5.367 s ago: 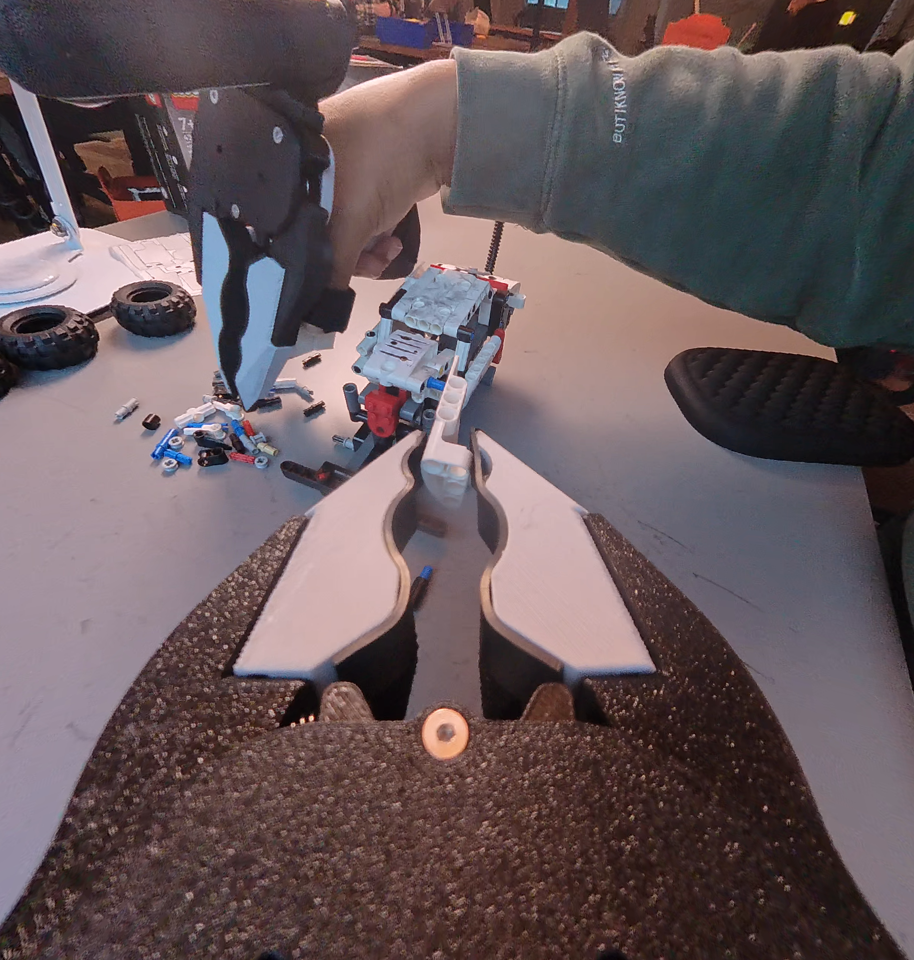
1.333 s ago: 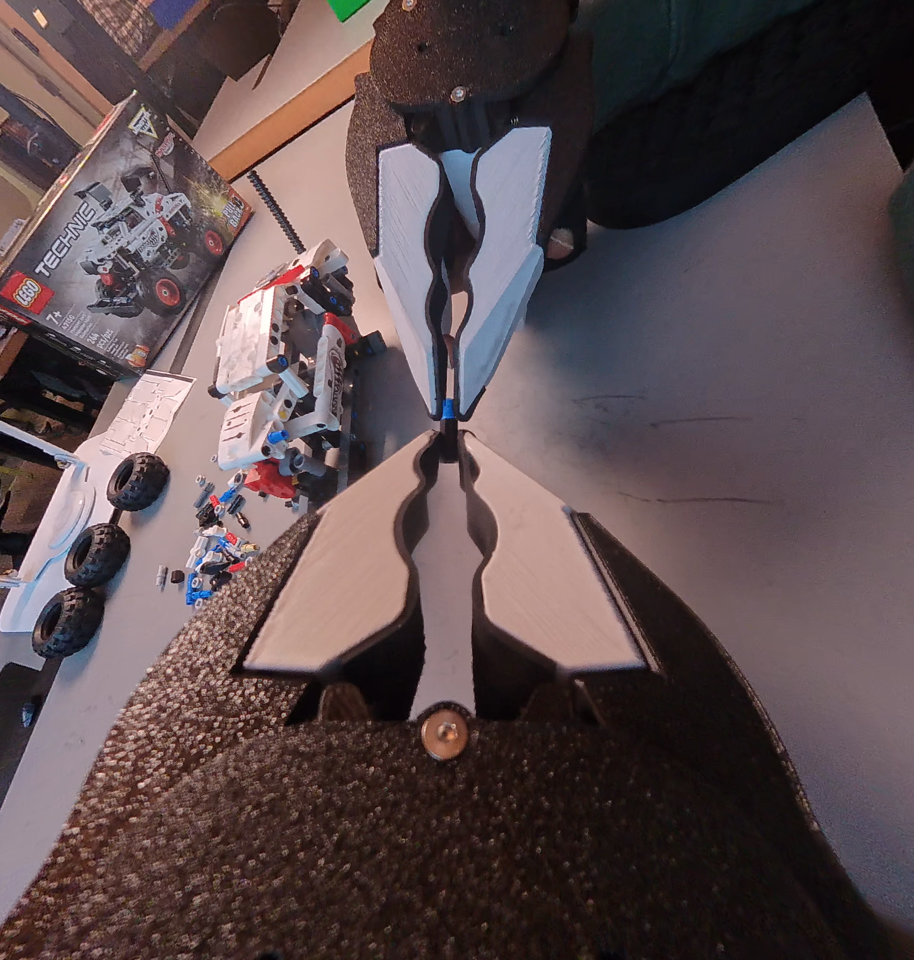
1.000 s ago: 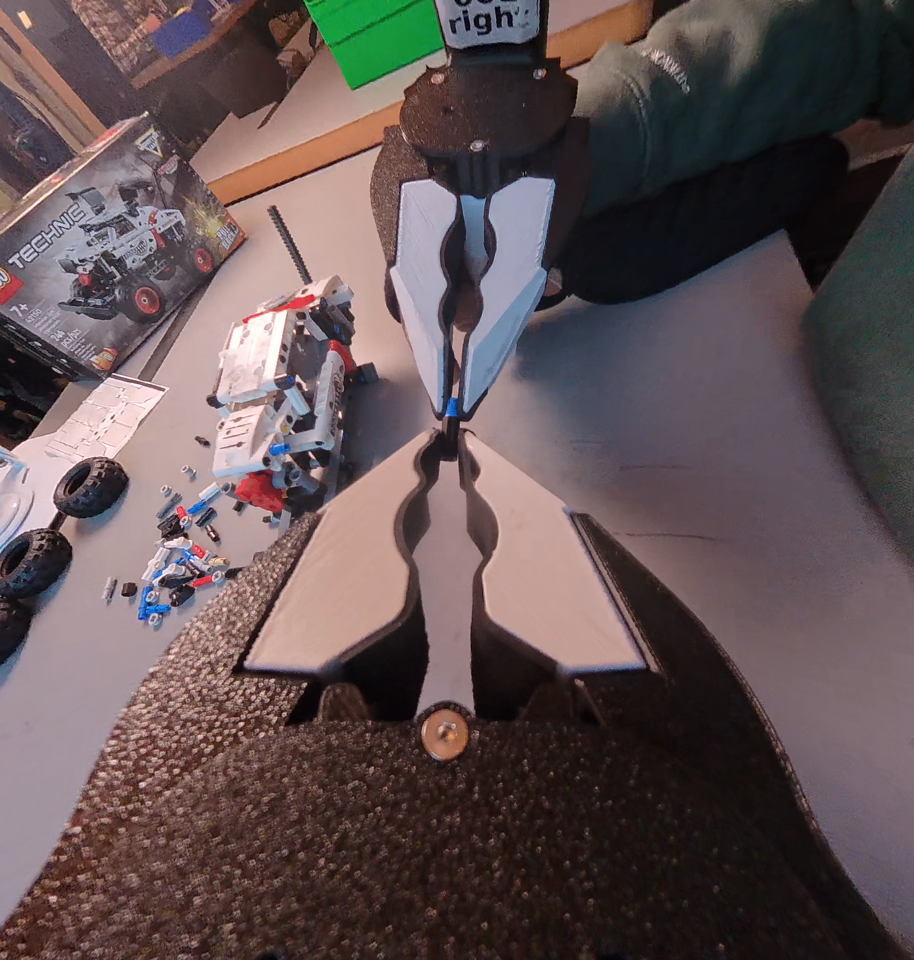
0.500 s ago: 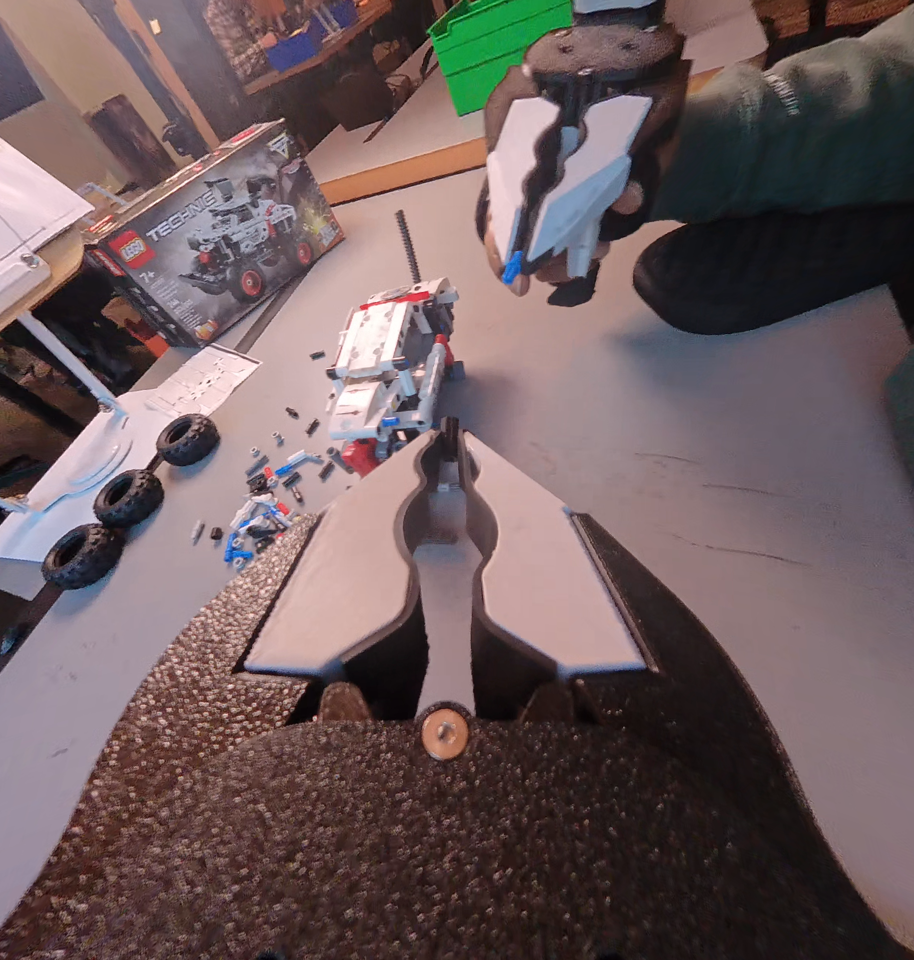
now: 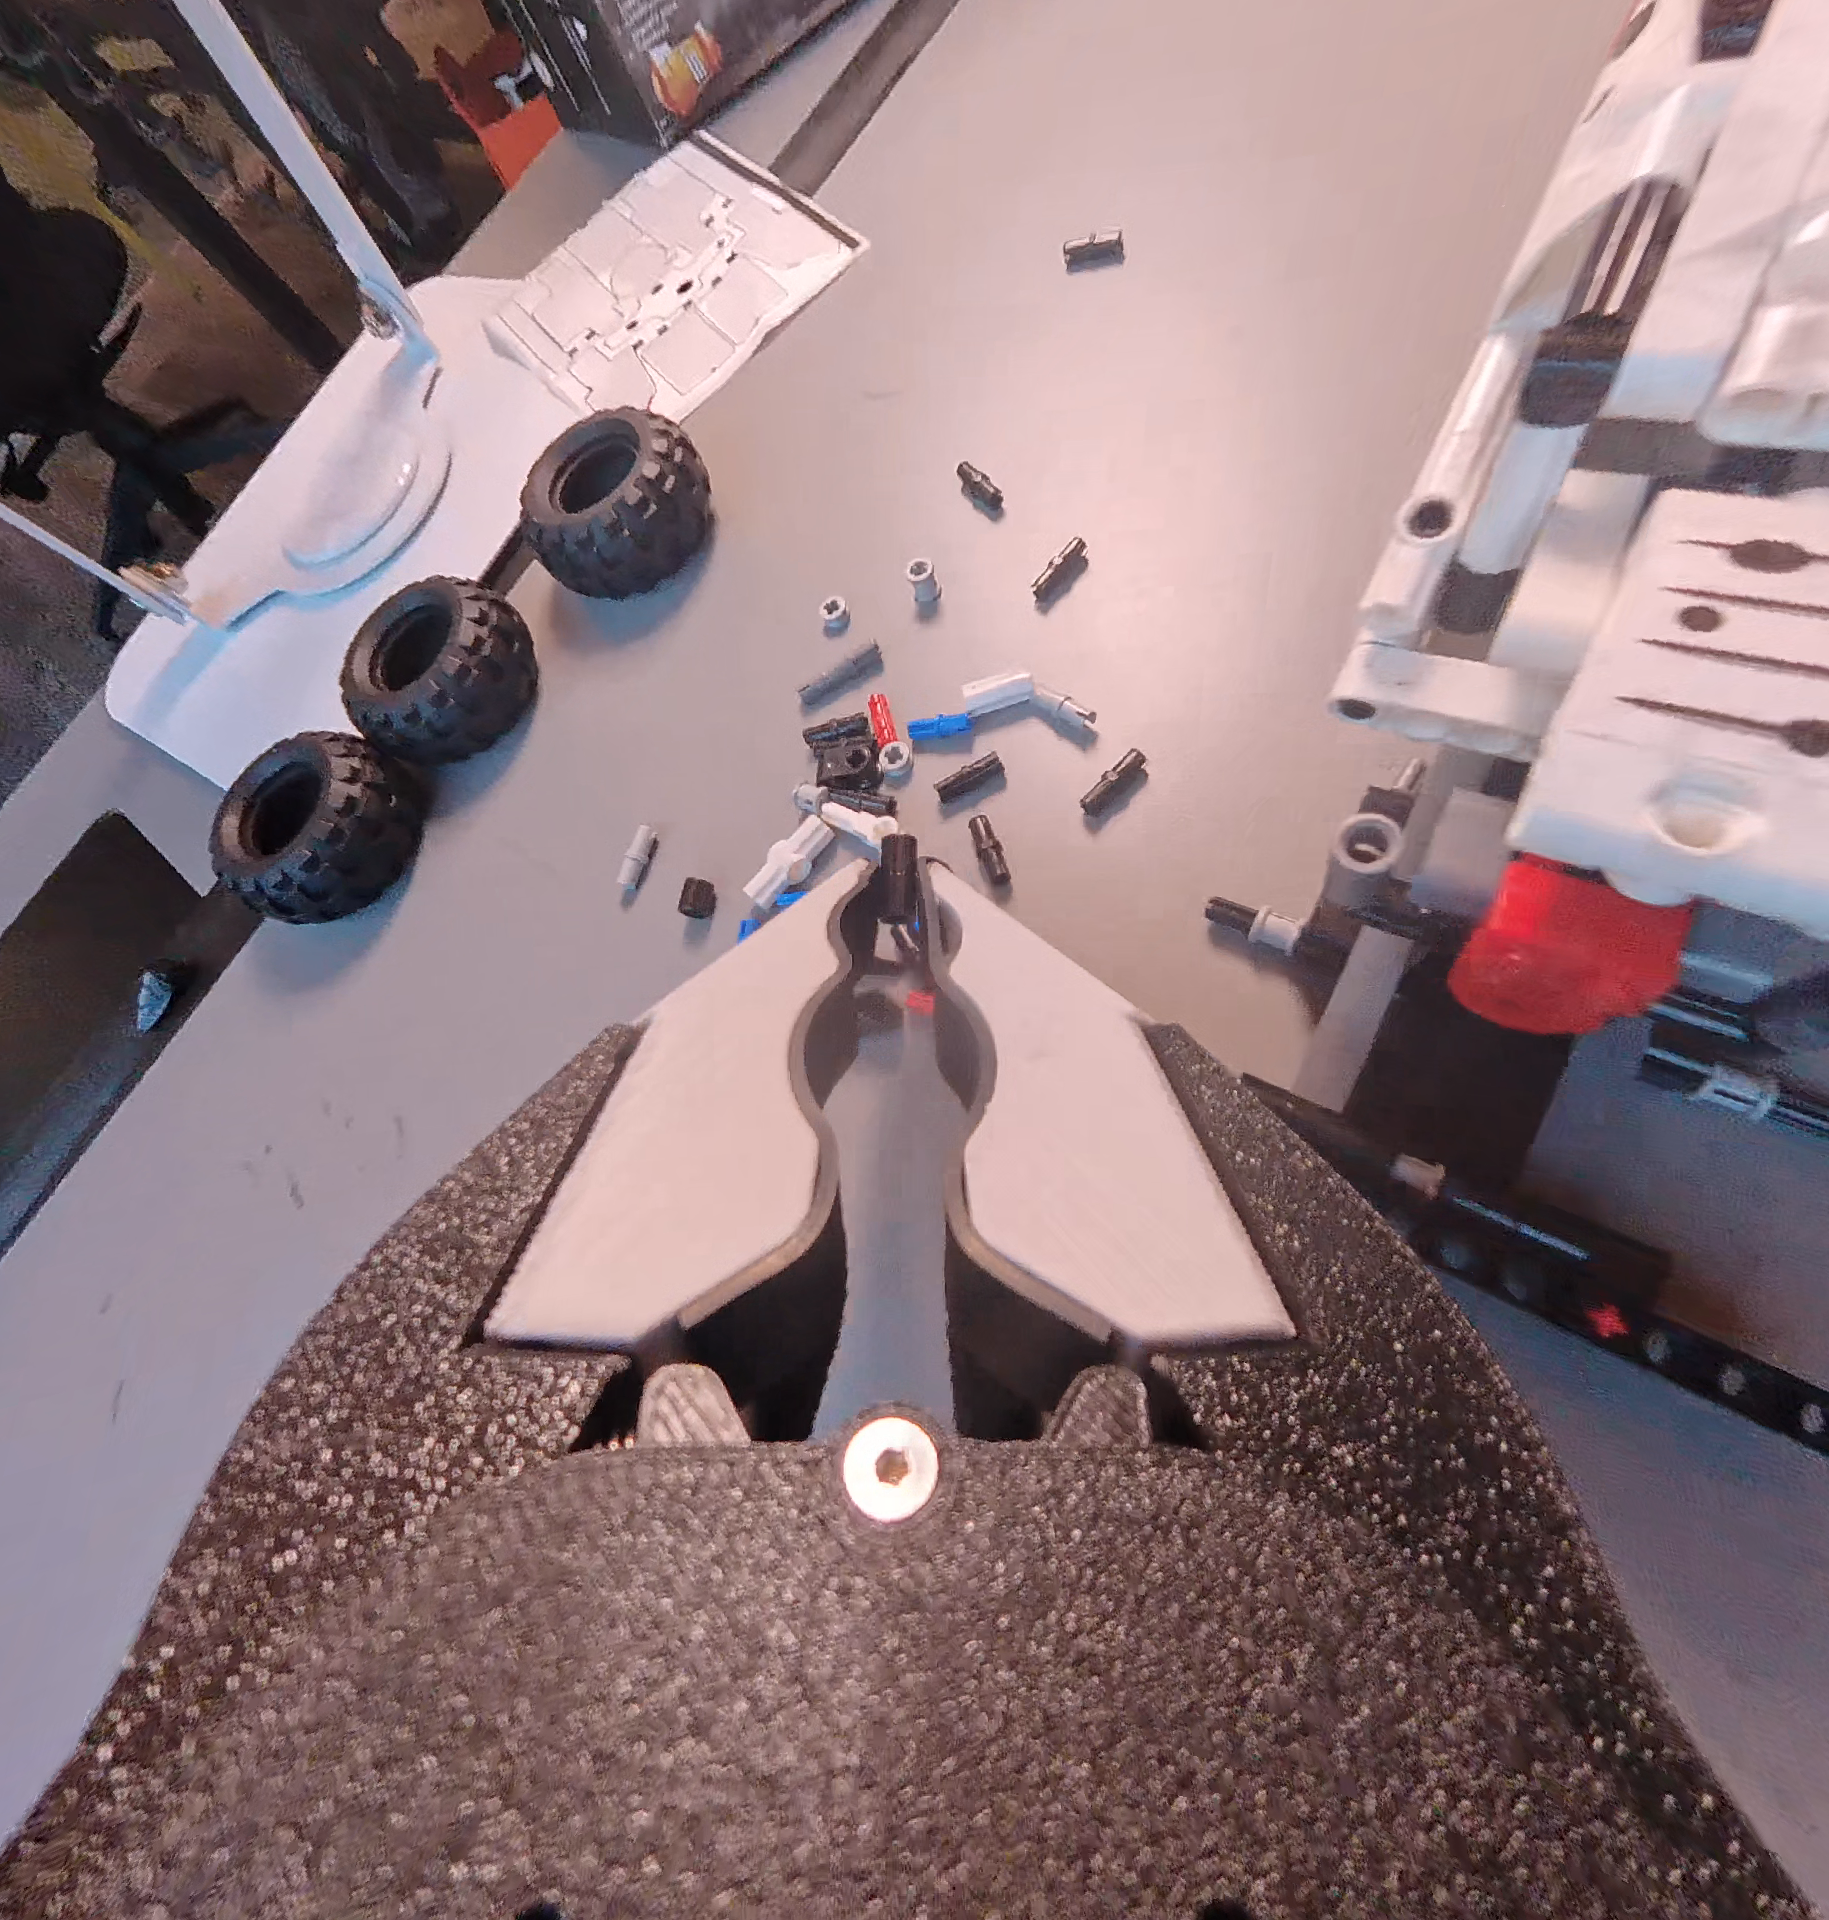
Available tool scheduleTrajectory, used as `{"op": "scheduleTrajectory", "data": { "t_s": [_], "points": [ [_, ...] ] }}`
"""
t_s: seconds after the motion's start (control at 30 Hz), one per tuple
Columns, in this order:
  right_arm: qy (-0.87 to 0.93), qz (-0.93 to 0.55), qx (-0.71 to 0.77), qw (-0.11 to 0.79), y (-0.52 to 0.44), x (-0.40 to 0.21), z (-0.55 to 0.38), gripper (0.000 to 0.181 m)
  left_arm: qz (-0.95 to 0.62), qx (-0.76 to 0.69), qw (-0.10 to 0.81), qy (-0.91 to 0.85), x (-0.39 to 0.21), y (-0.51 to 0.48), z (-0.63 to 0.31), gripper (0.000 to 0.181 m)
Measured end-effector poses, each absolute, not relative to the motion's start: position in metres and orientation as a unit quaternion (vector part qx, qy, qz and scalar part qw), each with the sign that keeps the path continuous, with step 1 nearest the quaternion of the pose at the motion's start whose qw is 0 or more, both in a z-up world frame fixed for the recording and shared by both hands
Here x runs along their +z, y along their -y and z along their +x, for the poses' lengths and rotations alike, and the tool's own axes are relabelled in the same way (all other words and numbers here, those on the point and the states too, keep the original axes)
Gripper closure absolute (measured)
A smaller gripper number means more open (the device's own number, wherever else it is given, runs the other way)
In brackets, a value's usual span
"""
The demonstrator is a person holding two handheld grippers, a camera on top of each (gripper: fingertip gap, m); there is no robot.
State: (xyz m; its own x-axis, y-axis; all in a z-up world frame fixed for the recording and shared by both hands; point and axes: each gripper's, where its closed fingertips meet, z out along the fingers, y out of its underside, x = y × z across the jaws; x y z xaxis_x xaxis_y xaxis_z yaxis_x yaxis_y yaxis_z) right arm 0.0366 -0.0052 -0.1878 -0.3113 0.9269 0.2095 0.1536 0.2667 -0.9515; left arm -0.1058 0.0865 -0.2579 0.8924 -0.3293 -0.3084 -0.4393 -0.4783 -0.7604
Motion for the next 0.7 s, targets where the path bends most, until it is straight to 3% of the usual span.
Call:
{"op": "scheduleTrajectory", "data": {
  "t_s": [0.13, 0.33, 0.5, 0.7],
  "points": [
    [0.672, -0.413, 0.434, 0.435, -0.002, -0.193, 0.035, 0.178, -0.862, 0.032, 0.466, -0.197, -0.258, -0.089, -0.109, 0.152],
    [0.661, -0.415, 0.428, 0.456, -0.007, -0.189, 0.033, 0.178, -0.825, -0.110, 0.538, -0.135, -0.210, -0.077, -0.099, 0.135],
    [0.668, -0.416, 0.419, 0.453, -0.005, -0.195, 0.031, 0.178, -0.866, -0.137, 0.462, -0.137, -0.247, -0.074, -0.100, 0.111],
    [0.669, -0.420, 0.414, 0.452, -0.006, -0.196, 0.030, 0.178, -0.892, -0.162, 0.401, -0.131, -0.265, -0.070, -0.094, 0.102]
  ]
}}
